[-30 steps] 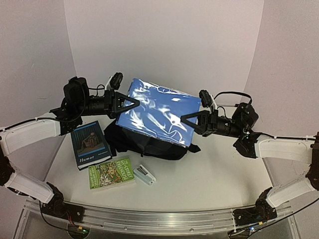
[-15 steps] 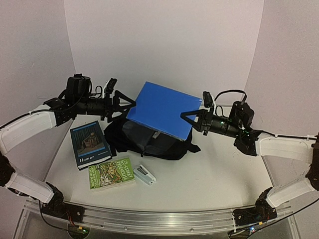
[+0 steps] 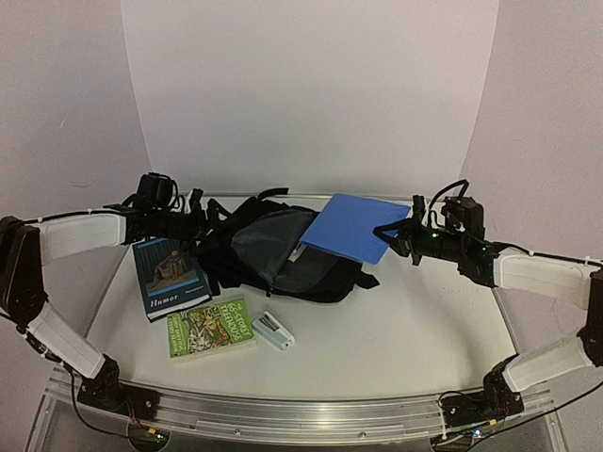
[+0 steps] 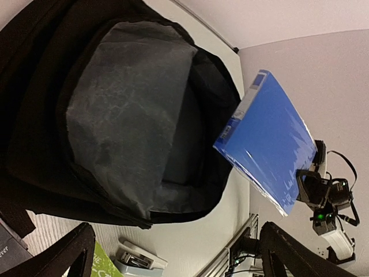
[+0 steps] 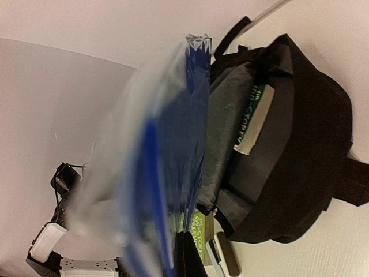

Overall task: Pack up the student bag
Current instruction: Place the files in the student bag.

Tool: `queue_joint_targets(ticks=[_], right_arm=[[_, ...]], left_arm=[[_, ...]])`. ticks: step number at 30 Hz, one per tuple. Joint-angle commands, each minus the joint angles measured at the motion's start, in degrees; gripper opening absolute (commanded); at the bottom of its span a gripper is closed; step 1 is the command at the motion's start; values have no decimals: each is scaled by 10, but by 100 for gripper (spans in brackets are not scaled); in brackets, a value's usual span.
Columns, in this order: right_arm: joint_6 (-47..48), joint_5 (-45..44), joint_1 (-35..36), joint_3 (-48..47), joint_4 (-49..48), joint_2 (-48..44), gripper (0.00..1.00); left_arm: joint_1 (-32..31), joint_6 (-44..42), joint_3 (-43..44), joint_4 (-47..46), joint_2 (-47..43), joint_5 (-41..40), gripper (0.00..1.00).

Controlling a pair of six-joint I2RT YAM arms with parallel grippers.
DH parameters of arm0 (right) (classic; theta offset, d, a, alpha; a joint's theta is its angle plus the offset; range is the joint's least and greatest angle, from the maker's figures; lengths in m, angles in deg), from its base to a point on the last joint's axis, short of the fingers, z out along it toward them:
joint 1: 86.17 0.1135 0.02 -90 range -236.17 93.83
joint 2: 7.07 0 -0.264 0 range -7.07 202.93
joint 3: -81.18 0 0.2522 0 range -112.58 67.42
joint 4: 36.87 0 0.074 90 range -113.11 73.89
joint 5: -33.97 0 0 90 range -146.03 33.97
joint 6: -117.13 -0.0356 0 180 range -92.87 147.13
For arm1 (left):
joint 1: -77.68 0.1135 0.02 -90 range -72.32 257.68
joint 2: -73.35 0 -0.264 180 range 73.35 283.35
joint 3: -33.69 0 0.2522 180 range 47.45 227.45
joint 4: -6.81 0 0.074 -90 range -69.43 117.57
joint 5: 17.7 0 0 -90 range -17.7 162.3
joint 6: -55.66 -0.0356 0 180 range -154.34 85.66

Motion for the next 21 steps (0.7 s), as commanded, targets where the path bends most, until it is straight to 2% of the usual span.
queue_joint_targets(ticks=[1,6,11,13,15,21], right_arm=[[-7,10,-6,4,-16,-20,0],[-8,12,-8,5,-15,-24,0],[-8,15,-9,5,-14,-26,0],[-9,16,-10,5,-15,-27,0],[-11,19,-10,6,-15,-28,0],[-17,19,-15,12,-15,-37,0]], left_arm=[[13,36,-3,-71,40,-12,100],[15,42,13,-110,104,12,98],[15,24,52,-82,158,15,87],[15,22,61,-79,171,17,85],[15,22,67,-88,183,27,83],[15,36,78,-123,212,60,67]])
